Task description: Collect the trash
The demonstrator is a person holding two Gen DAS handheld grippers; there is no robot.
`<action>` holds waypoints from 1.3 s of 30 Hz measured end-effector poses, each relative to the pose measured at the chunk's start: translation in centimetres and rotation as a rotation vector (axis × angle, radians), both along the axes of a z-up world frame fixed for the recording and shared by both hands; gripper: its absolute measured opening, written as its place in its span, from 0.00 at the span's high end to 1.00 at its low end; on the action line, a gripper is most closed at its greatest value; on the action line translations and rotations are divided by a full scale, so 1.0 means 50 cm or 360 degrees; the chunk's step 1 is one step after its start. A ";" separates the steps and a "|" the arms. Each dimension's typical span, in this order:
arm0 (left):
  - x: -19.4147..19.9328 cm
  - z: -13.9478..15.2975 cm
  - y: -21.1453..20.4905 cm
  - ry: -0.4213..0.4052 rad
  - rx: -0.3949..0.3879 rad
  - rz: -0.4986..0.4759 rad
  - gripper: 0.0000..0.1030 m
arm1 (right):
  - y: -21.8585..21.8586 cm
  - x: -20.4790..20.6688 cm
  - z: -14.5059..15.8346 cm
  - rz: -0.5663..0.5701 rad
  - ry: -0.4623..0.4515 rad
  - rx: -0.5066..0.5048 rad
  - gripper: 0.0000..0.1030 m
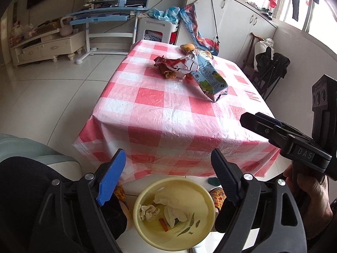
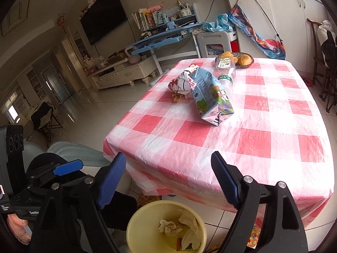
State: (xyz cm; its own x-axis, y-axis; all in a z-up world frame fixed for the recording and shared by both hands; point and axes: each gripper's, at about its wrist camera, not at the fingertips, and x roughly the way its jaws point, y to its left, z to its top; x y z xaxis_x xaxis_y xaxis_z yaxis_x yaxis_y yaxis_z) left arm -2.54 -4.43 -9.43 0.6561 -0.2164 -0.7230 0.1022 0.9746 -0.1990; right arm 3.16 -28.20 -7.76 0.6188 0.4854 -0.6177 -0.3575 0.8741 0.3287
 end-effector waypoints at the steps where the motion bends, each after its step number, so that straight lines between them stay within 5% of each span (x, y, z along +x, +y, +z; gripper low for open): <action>1: 0.000 0.000 -0.001 -0.0001 -0.0001 -0.0001 0.22 | -0.001 -0.001 0.001 -0.0009 -0.0006 -0.0007 0.22; 8: 0.005 0.006 -0.014 -0.0008 -0.0047 -0.0021 0.21 | 0.002 0.001 0.000 -0.0035 -0.0012 -0.0047 0.20; 28: 0.001 0.010 -0.089 -0.0082 0.0153 -0.0158 0.21 | -0.034 -0.010 0.013 -0.0134 -0.0074 -0.0056 0.16; 39: 0.009 0.007 -0.053 -0.0051 0.0069 -0.0086 0.20 | -0.012 -0.006 0.005 -0.0100 -0.0066 -0.0126 0.15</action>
